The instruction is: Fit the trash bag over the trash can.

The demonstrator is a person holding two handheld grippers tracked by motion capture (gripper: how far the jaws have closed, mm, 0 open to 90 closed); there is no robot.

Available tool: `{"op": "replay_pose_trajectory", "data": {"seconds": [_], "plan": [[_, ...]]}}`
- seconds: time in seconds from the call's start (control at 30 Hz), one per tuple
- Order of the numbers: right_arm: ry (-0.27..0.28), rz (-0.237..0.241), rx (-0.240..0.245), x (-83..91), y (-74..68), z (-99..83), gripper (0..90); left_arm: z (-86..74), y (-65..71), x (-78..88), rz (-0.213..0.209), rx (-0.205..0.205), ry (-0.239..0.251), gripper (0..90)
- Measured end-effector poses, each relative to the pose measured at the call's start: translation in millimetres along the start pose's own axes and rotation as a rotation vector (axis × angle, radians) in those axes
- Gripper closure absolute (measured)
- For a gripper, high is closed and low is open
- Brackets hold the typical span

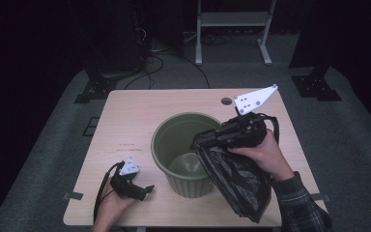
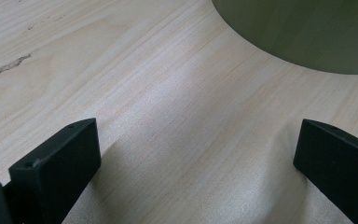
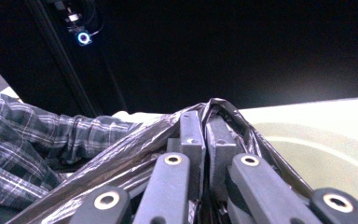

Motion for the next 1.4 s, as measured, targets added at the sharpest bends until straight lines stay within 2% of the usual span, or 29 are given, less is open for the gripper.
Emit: {"op": "replay_pose_trajectory", "data": {"seconds": [0.33, 0.6, 1.03, 1.4], "plan": [[-0.018, 0.064, -0.005, -40.6, 16.0, 24.0, 87.8, 0.0, 0.0, 0.0, 0.000, -0.001, -0.001, 0.0], [-0.029, 0.084, -0.018, -74.7, 40.4, 42.5, 87.8, 0.0, 0.2, -0.1, -0.001, 0.001, 0.001, 0.0], [-0.040, 0.123, -0.005, -118.8, 55.3, 60.5, 87.8, 0.0, 0.4, -0.1, -0.003, 0.001, 0.001, 0.0], [-0.054, 0.121, -0.010, -129.2, 62.3, 68.6, 87.8, 0.1, 0.2, -0.2, -0.005, -0.002, 0.001, 0.0]]}}
Point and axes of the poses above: each handheld gripper's, and its own axes: x roughly backward along the jaws, z roughly out of its top, y roughly to its right, the point moved 3 cm from there along -x, roughly forward along the jaws, and after that the axes turned 1 degree about -z, right-handed, at the moved point
